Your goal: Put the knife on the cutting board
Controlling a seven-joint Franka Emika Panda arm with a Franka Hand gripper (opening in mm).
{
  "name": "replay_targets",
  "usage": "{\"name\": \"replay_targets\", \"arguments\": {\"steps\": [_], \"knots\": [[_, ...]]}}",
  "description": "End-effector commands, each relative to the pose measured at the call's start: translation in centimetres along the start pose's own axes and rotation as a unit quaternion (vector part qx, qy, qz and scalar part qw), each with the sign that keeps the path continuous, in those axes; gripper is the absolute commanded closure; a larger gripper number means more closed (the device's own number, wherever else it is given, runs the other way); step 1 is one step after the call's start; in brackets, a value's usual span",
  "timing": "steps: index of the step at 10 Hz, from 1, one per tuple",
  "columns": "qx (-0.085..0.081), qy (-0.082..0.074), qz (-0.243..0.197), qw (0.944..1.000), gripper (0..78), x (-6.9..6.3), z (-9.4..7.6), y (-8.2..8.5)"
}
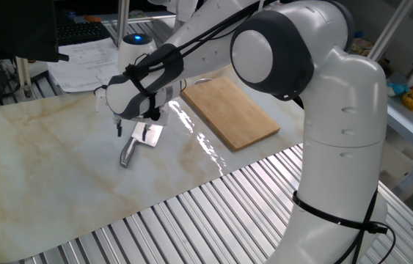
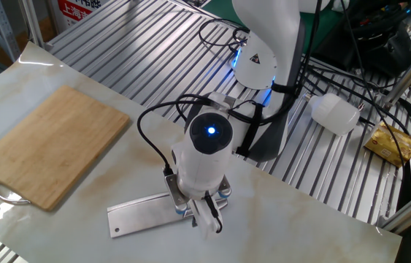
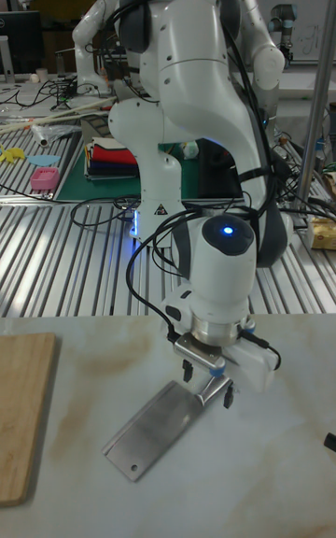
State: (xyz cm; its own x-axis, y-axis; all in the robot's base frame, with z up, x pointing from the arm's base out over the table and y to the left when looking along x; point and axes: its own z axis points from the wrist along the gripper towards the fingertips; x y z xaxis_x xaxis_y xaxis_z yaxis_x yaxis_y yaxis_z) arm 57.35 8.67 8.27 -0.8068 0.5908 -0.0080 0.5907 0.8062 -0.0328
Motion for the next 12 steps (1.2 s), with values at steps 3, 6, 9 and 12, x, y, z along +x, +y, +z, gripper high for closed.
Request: {"name": "replay_targets", "arguments": {"steps": [3, 6, 9, 12], "knots": [[-0.001, 0.0, 0.002, 1.0, 0.1, -0.1, -0.2, 0.1], [0.016, 0.029, -0.002, 0.9994, 0.1, -0.3, 0.5, -0.6], [0.017, 0.028, -0.001, 0.9995, 0.1, 0.4, 1.0, -0.5], [0.016, 0.029, 0.002, 0.9995, 0.1, 0.7, 1.1, -0.5]]}}
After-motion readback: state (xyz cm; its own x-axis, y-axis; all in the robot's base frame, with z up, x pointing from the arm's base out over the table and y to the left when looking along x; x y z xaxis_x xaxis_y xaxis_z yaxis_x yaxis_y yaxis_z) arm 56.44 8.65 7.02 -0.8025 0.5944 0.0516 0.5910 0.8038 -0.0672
